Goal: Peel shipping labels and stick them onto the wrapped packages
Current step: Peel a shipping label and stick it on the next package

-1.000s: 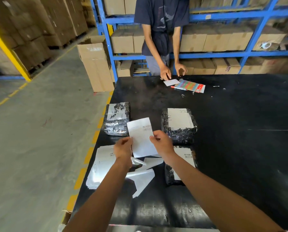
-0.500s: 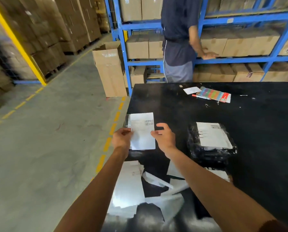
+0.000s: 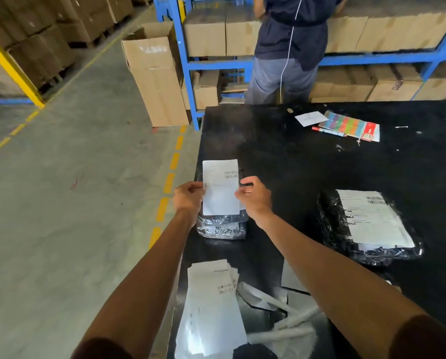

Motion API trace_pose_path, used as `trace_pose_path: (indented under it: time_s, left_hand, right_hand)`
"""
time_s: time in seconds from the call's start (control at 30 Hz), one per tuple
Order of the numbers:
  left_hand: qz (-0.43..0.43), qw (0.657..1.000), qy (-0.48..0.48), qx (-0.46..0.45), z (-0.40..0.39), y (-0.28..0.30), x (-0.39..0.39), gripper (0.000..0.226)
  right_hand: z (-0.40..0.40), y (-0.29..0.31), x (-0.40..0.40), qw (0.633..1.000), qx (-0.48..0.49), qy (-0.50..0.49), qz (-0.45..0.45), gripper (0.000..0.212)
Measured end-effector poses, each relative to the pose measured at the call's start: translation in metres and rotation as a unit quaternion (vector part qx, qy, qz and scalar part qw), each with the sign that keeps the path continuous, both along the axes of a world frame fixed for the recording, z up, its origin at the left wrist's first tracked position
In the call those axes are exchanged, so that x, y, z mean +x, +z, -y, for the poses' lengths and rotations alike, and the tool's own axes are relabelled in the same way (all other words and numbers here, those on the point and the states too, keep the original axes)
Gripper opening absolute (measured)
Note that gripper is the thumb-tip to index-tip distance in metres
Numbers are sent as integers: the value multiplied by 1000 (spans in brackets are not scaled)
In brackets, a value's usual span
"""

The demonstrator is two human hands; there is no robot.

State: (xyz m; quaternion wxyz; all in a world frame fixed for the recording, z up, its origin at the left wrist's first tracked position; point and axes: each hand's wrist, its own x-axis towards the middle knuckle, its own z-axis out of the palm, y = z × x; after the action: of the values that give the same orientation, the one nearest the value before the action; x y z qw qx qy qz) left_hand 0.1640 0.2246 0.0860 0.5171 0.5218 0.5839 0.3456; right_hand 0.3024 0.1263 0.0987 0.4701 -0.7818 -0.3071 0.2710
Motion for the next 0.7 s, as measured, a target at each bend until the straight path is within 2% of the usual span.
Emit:
trace_pose_path:
  time_s: [0.37,0.5,0.6,0.7]
  left_hand:
    - [0,1000,0,-10,-17,-32,5,18]
    - [-6,999,-37,37,-12,-32,4,19]
    - [-17,994,-76,75,-6,-32,1,28]
    - [-93,980,-111,134,-4,-37,-1,37]
  right_hand:
    - [-18,-29,9,999,3,8,32,27]
    - [-19,-32,7,999,-4,4,43,27]
    - [-20,-32,5,997,-8,8,72,26]
    - [-22,-35,0,994,-9,12,104,25]
